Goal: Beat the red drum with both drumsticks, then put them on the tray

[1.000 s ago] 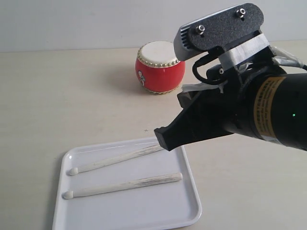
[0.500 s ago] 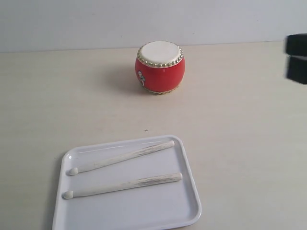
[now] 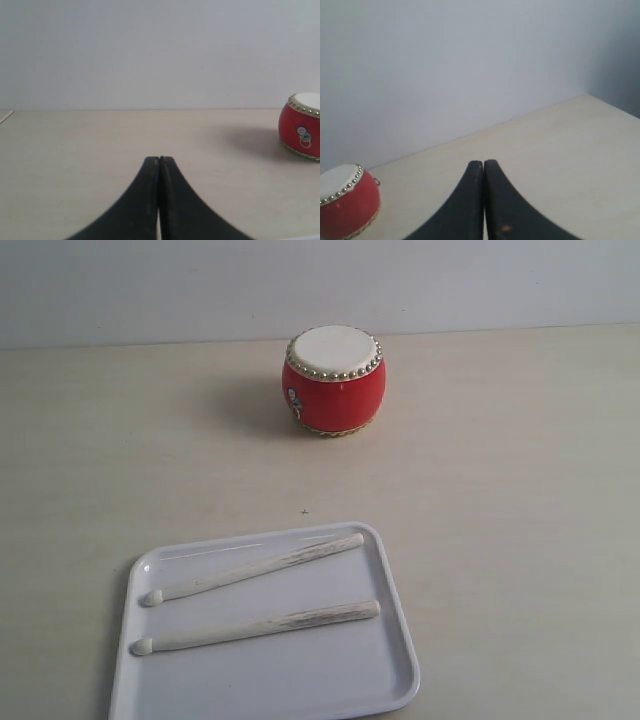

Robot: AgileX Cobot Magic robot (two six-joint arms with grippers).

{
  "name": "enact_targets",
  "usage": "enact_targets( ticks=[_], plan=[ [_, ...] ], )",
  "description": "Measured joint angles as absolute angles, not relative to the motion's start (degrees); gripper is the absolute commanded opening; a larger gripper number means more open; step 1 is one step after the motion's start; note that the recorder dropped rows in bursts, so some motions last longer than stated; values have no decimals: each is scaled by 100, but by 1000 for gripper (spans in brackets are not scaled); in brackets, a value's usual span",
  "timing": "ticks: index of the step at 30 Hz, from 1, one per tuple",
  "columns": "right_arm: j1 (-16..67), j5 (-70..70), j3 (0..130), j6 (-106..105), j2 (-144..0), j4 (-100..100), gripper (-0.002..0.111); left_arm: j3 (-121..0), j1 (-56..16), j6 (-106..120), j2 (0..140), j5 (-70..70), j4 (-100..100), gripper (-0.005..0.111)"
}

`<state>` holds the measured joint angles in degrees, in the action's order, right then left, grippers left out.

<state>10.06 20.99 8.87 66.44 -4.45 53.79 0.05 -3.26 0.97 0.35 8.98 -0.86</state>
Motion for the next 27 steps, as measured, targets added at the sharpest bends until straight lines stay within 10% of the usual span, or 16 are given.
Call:
enact_targets(
  ticks=[17,27],
  plan=[
    [924,-358,24,6272,-308,5185,0,5,-326,107,35,898,-86,0],
    [924,-202,24,659,-308,0,0,5,-326,107,35,898,-86,0]
  ],
)
